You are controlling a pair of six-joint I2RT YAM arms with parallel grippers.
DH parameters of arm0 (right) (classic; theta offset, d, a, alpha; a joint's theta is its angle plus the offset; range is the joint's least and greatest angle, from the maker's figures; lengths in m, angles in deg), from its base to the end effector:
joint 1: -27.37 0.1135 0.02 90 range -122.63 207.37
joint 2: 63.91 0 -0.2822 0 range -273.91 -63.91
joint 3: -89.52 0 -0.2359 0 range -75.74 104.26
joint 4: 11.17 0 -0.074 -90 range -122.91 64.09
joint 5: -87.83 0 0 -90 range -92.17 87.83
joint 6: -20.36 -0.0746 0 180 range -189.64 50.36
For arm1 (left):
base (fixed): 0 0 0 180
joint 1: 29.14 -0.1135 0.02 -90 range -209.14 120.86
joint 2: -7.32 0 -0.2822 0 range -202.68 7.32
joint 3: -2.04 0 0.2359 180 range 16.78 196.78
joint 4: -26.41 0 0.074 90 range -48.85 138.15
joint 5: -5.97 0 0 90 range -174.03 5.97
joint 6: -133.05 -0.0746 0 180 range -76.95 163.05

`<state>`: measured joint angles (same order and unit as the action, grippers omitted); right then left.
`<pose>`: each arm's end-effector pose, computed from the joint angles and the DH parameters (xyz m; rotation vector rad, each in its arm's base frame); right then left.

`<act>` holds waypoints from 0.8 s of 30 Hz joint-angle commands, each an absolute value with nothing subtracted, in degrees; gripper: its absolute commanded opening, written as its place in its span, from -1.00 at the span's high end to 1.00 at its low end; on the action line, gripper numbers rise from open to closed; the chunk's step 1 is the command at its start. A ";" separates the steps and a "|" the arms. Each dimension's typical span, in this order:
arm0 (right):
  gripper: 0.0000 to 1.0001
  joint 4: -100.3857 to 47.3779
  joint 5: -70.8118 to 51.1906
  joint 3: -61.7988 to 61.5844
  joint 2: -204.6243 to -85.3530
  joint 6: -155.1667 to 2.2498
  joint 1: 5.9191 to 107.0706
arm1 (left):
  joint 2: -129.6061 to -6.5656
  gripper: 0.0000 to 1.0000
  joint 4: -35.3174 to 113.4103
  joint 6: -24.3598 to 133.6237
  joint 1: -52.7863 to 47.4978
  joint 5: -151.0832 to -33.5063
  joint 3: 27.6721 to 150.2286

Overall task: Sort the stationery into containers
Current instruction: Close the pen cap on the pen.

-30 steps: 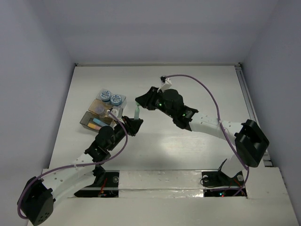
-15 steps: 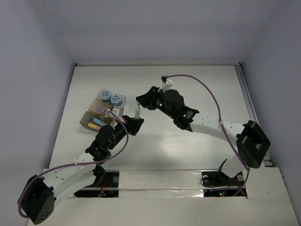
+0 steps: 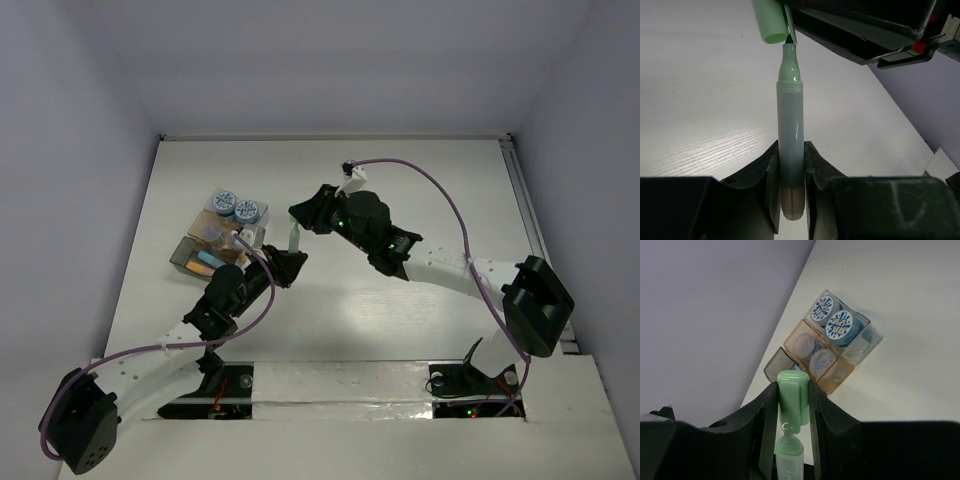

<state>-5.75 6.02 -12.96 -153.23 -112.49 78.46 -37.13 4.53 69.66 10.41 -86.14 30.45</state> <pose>0.2560 0.3003 0.3310 -0.0144 1.8074 1.0912 0.1471 -0.1250 0.2611 0.2052 1.5304 -0.9570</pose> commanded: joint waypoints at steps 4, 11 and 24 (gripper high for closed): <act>1.00 -3.67 7.24 -12.20 -152.94 -111.22 79.22 | -35.57 1.00 1.15 68.89 10.14 -85.71 33.04; 1.00 -3.41 7.15 -13.34 -152.33 -111.39 79.22 | -36.88 1.00 2.48 68.63 10.14 -84.74 34.45; 1.00 -3.58 9.34 -14.31 -150.39 -109.90 79.22 | -39.17 1.00 4.06 68.63 10.14 -84.56 35.68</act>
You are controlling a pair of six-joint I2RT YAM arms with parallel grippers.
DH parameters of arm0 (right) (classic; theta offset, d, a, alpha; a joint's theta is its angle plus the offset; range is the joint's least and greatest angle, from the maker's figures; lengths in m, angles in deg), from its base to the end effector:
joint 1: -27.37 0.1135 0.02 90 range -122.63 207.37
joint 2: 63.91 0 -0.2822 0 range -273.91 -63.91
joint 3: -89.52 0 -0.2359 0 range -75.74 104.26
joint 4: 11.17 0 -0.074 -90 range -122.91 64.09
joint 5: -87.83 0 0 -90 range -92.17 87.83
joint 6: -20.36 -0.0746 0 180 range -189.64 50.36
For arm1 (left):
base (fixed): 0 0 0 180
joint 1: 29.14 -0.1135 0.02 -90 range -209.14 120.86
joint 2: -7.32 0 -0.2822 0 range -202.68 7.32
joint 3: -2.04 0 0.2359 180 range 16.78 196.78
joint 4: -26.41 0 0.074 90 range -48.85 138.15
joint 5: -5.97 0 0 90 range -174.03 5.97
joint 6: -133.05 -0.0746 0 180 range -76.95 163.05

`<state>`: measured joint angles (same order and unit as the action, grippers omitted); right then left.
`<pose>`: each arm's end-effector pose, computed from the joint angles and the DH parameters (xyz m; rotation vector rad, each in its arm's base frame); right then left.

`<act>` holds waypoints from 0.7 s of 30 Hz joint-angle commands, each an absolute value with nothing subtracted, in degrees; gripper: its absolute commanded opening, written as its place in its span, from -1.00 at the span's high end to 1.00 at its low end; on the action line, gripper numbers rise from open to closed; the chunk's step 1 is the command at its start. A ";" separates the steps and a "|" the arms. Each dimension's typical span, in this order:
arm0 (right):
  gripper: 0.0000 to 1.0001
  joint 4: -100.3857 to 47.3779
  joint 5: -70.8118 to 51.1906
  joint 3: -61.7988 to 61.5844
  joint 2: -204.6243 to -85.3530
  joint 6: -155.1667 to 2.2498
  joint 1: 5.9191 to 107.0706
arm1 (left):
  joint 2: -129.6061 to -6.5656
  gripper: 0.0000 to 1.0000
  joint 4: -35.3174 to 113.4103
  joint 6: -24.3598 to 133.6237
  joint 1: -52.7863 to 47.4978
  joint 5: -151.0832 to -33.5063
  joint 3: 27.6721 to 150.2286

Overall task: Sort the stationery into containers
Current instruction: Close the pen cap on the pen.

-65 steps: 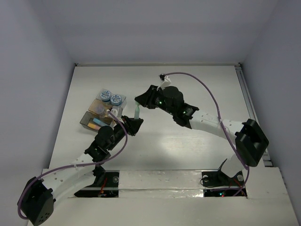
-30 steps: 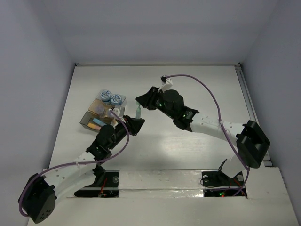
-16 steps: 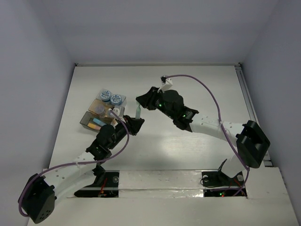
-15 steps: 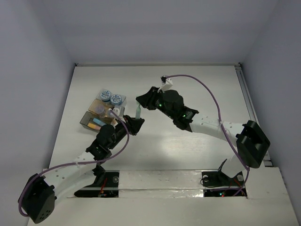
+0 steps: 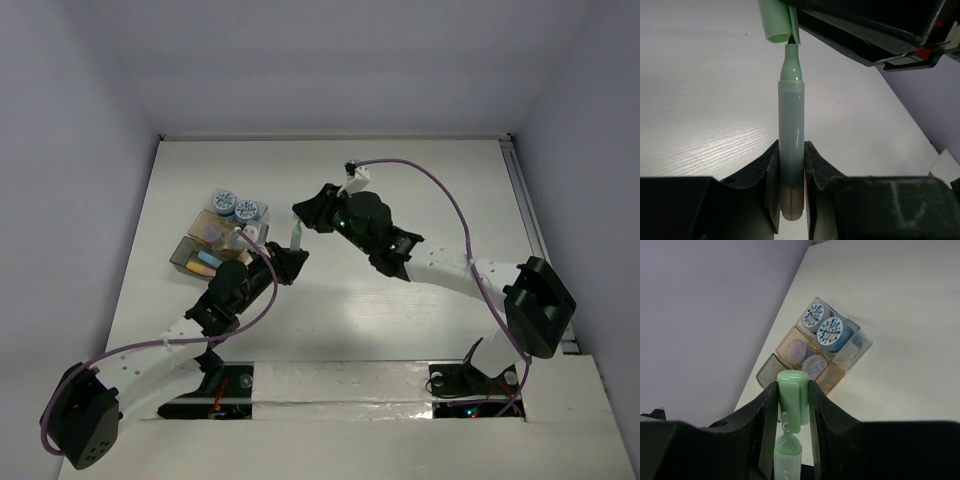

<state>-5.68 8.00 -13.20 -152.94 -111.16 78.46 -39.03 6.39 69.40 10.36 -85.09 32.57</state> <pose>0.2569 0.2973 0.3315 -0.0070 1.7940 1.0490 0.1537 -0.1285 0.2643 0.1954 1.5585 -0.9309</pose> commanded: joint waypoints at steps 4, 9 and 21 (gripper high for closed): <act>1.00 -3.41 9.87 -14.83 -149.78 -109.81 79.22 | -39.09 1.00 4.06 68.80 10.14 -82.54 35.68; 1.00 -3.94 12.68 -15.27 -148.46 -108.76 79.22 | -39.00 1.00 3.89 68.98 10.14 -83.15 35.42; 1.00 -2.45 8.30 -15.45 -150.39 -111.04 79.83 | -39.44 1.00 0.99 69.07 10.14 -83.24 35.50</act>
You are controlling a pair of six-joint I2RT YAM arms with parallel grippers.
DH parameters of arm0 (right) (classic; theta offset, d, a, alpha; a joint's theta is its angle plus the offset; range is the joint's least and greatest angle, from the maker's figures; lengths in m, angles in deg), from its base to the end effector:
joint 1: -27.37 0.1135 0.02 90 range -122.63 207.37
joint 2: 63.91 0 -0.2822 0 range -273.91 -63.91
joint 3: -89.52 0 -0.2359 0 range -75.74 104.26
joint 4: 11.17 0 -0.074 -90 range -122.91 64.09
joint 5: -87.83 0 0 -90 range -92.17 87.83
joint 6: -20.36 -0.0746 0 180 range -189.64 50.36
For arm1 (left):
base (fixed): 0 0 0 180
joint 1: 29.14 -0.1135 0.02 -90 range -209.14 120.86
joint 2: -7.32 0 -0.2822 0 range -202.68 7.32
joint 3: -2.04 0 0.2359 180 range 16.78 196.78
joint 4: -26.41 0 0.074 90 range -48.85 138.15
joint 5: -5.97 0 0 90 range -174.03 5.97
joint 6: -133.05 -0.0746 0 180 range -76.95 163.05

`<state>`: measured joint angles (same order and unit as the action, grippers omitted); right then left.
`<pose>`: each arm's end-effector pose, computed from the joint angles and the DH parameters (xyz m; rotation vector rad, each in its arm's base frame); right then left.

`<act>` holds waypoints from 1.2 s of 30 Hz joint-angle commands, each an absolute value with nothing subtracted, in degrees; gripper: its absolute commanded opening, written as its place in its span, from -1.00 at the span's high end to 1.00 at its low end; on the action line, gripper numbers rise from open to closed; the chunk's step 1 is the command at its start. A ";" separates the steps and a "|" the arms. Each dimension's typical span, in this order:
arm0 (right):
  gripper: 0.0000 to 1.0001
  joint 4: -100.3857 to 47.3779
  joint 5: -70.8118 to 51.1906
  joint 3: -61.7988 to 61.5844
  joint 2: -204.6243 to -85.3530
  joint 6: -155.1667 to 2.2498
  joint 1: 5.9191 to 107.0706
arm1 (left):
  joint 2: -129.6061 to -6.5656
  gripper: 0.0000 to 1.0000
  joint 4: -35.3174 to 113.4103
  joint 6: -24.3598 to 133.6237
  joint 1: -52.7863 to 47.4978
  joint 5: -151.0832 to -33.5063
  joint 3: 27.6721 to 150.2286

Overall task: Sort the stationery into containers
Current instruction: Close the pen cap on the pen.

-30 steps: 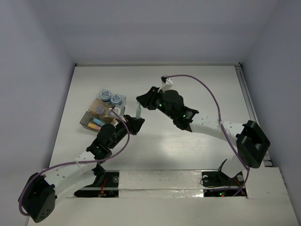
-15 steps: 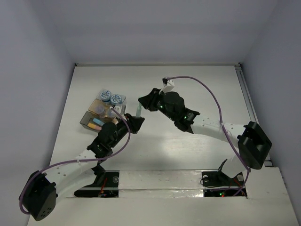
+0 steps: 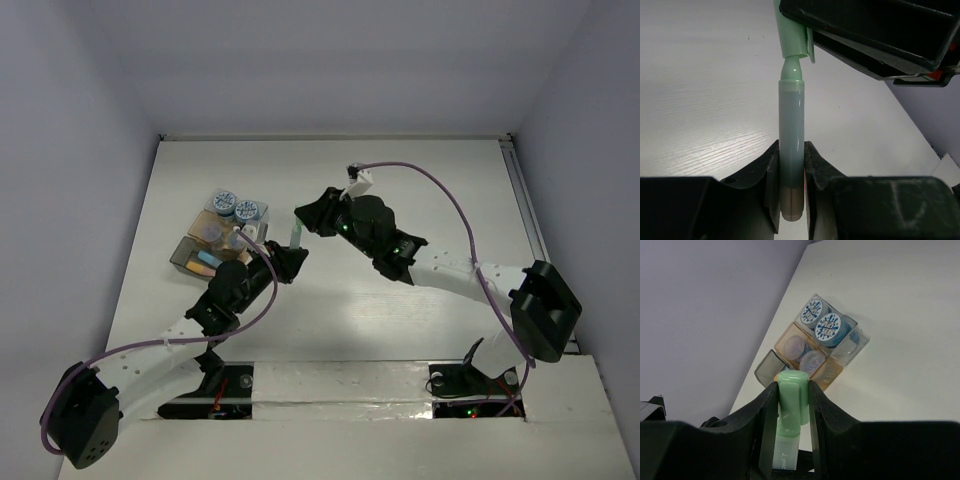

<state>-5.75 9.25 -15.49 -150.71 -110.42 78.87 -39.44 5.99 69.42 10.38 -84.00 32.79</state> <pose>0.2490 0.2893 0.3306 -0.0078 1.7907 1.0265 0.1555 -0.1282 0.2654 0.1787 1.5545 -0.9188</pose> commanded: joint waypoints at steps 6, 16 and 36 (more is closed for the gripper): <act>1.00 -0.69 7.24 -16.94 -150.83 -112.88 80.37 | -40.58 1.00 -0.24 68.37 10.14 -82.72 36.73; 1.00 4.06 2.94 -21.16 -150.74 -117.45 80.37 | -40.23 1.00 -2.09 68.54 10.14 -81.93 37.17; 1.00 -0.15 -0.24 -26.52 -149.86 -114.47 81.95 | -39.53 1.00 3.44 67.57 10.14 -79.29 43.58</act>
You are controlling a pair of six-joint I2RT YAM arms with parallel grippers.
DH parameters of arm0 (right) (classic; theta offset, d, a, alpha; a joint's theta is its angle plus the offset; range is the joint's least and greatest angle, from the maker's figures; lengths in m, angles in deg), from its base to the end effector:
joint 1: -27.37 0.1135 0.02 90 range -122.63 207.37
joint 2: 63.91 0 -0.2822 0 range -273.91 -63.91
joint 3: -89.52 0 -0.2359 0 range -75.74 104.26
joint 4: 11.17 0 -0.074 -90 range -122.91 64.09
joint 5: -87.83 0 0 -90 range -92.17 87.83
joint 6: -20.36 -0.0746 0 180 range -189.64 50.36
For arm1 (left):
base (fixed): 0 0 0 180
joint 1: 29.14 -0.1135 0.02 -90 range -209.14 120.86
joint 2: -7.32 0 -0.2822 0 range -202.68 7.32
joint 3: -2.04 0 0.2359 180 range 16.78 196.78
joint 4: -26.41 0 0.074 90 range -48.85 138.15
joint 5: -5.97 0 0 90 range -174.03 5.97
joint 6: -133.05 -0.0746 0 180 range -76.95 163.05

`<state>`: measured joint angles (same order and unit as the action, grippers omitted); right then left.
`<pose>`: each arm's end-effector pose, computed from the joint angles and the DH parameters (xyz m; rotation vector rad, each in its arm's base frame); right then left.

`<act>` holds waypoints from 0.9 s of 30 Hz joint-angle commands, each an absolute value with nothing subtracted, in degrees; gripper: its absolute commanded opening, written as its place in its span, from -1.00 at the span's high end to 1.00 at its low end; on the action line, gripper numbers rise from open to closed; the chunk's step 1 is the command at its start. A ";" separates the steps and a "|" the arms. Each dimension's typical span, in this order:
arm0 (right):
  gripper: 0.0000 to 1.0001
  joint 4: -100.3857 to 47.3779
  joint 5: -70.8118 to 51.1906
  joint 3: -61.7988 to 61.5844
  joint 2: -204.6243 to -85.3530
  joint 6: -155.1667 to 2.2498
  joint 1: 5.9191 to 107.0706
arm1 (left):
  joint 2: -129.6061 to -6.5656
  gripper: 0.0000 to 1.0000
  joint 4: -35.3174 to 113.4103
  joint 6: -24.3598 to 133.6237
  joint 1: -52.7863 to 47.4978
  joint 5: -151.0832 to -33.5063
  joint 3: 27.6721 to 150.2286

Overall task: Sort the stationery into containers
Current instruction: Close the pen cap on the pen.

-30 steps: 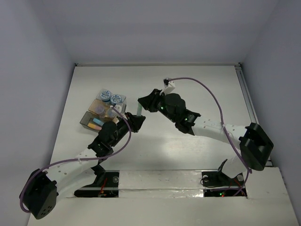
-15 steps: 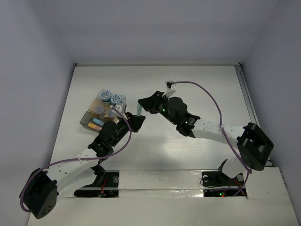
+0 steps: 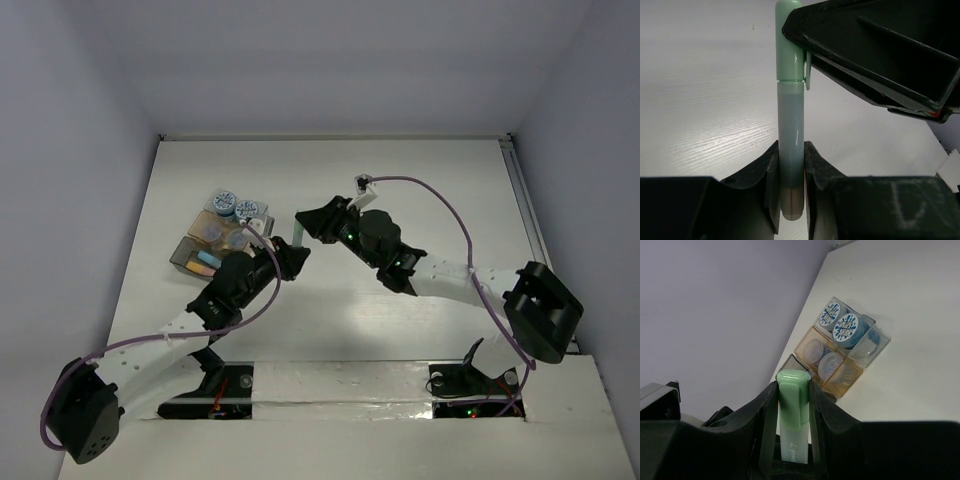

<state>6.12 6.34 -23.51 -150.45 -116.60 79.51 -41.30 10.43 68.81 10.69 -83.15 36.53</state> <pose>0.2376 0.2876 0.3103 0.0458 1.7512 1.1934 0.1626 -0.1341 0.2725 0.1843 1.5975 -0.8892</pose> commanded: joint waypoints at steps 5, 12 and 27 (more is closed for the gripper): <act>1.00 -0.95 -1.11 -28.80 -150.22 -114.21 83.09 | -39.09 1.00 4.85 67.14 10.14 -79.02 47.98; 1.00 -2.53 1.25 -31.97 -150.30 -113.76 87.92 | -39.44 1.00 5.20 66.08 10.14 -78.06 50.62; 1.00 -0.23 5.90 -37.42 -147.77 -118.25 90.39 | -41.11 1.00 6.17 66.16 10.14 -78.14 53.79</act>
<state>16.40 15.26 -33.28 -148.13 -118.99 83.40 -42.52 30.39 65.44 11.96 -86.27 46.10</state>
